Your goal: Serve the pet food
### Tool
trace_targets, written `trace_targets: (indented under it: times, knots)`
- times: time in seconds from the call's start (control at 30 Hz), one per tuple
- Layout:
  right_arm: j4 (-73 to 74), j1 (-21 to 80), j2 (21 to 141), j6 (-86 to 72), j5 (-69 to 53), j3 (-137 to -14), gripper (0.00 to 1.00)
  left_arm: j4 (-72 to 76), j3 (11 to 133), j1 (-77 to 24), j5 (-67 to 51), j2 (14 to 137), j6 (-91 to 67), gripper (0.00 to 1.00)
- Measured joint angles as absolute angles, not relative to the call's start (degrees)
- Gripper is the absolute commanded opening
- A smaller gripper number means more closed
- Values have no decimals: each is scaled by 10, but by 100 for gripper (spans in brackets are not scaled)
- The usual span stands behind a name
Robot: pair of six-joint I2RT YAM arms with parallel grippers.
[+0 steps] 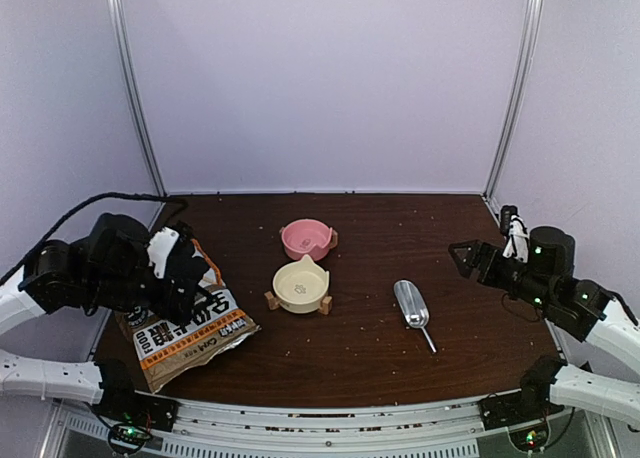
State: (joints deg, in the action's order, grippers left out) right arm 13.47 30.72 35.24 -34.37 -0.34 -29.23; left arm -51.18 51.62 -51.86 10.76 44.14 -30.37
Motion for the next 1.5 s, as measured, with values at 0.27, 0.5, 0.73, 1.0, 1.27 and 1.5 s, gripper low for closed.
trace_targets:
  times: [0.27, 0.5, 0.73, 1.0, 1.27, 1.5]
  knots:
    - [96, 367, 393, -367, 40, -284, 100, -569, 538, -770, 245, 673, -423, 77]
    - [91, 376, 369, -376, 65, -279, 100, -632, 565, -810, 300, 785, -485, 72]
    - [95, 376, 343, -379, 81, -266, 100, -645, 550, -814, 306, 799, -516, 65]
    - [95, 376, 346, -380, 91, -266, 100, -620, 484, -814, 294, 809, -524, 56]
    - [92, 376, 358, -379, 93, -266, 100, -644, 483, -814, 331, 850, -578, 12]
    - [109, 376, 380, -371, 104, -275, 100, -664, 494, -807, 357, 830, -588, 0]
